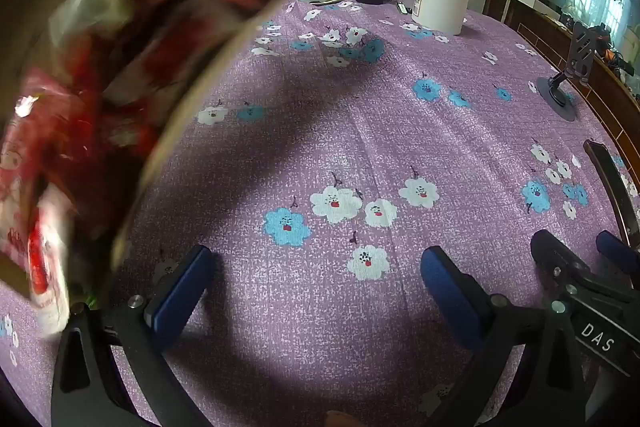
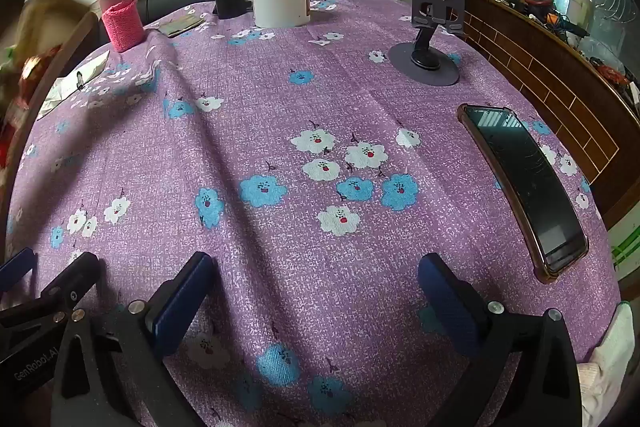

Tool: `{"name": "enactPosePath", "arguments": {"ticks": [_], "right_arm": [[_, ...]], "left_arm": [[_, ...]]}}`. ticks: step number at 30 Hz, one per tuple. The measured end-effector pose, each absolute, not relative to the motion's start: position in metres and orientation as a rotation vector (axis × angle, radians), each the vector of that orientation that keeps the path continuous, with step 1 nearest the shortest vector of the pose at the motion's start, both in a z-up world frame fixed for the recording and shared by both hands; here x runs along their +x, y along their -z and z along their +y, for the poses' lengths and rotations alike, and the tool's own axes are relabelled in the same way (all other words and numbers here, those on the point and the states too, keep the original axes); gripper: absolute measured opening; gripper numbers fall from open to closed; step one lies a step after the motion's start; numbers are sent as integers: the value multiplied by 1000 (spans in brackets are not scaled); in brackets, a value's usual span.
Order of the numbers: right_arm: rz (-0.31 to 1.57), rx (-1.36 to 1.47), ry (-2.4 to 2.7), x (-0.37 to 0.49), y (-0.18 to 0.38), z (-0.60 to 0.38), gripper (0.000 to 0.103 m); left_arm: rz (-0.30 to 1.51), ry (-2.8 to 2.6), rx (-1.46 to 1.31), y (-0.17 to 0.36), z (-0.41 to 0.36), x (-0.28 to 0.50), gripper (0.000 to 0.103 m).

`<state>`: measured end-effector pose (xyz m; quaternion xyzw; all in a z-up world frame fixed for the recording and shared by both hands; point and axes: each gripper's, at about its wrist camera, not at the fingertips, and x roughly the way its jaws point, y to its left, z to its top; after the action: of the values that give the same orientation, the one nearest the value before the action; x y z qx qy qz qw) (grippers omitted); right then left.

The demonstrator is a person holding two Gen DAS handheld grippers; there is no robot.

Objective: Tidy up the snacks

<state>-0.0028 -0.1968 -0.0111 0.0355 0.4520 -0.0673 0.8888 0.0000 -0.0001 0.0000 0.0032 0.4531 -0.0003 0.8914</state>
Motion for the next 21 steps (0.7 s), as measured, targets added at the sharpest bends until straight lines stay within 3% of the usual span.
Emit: {"name": "enactPosePath", "arguments": {"ticks": [21], "right_arm": [[940,76,139,-3,10,-199,102]], "left_arm": [[940,-5,2,0,-1,2,103]]}}
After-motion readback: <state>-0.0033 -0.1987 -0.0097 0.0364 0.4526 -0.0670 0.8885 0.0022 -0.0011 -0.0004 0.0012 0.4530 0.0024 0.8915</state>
